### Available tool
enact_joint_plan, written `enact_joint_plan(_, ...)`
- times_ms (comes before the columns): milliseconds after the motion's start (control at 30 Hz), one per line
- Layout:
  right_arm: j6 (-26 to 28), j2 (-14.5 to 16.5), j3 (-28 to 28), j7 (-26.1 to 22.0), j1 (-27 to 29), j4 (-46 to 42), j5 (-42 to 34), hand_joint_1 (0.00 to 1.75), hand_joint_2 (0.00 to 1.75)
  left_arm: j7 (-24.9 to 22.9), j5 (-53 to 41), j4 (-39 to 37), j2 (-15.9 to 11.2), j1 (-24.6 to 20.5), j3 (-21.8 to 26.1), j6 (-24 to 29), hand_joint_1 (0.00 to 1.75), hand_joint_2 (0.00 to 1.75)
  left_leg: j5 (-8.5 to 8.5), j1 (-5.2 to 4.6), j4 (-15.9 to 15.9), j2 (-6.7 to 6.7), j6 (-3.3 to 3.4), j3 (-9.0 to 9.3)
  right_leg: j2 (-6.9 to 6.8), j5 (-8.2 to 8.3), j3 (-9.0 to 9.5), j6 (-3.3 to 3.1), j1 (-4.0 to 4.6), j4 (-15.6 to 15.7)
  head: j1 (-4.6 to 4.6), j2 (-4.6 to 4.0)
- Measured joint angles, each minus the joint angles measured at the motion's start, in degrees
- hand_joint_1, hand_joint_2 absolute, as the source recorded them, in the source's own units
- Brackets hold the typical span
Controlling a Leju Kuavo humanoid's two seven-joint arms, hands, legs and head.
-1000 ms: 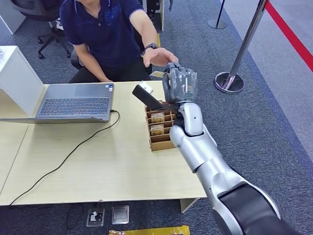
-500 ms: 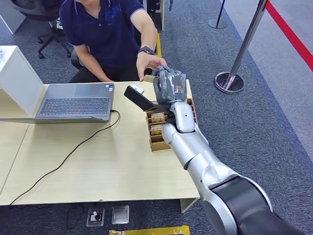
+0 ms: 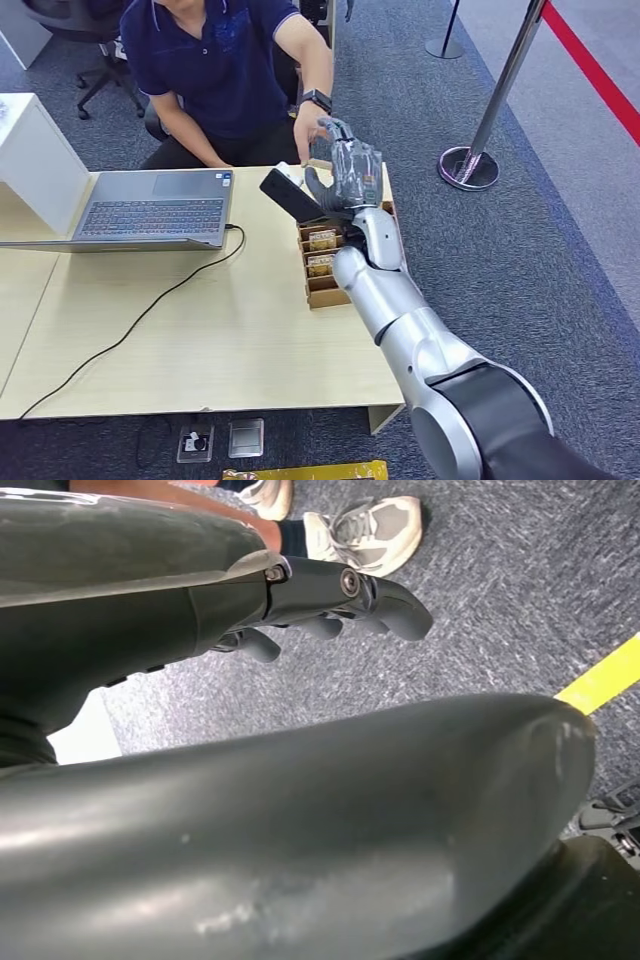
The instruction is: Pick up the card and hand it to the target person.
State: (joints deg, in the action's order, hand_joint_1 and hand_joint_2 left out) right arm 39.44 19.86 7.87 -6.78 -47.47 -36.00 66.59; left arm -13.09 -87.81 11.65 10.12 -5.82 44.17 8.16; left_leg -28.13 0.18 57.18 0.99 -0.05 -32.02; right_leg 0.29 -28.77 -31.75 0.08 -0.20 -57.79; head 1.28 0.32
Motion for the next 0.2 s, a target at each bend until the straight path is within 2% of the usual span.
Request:
enact_joint_plan(100, -0.85, 0.03, 0.12, -5.71, 1.78, -3.01, -9.52, 0.00, 1.75, -0.01, 0.04, 0.00, 0.00, 0.30, 0.02, -0.05, 0.00, 0.00, 0.00, 0.00, 0.00, 0.00, 0.00, 0.01, 0.00, 0.00, 0.00, 0.00, 0.00, 0.00, -0.01, -0.01)
enact_joint_plan(200, -3.44, -0.78, 1.16, -8.67, 5.18, -9.32, -19.14, 0.00, 1.75, -0.06, 0.14, 0.00, 0.00, 0.55, 0.02, -0.47, 0.00, 0.00, 0.00, 0.00, 0.01, 0.02, 0.00, 0.00, -0.01, 0.00, -0.01, 0.00, 0.00, 0.02, -0.02, -0.01)
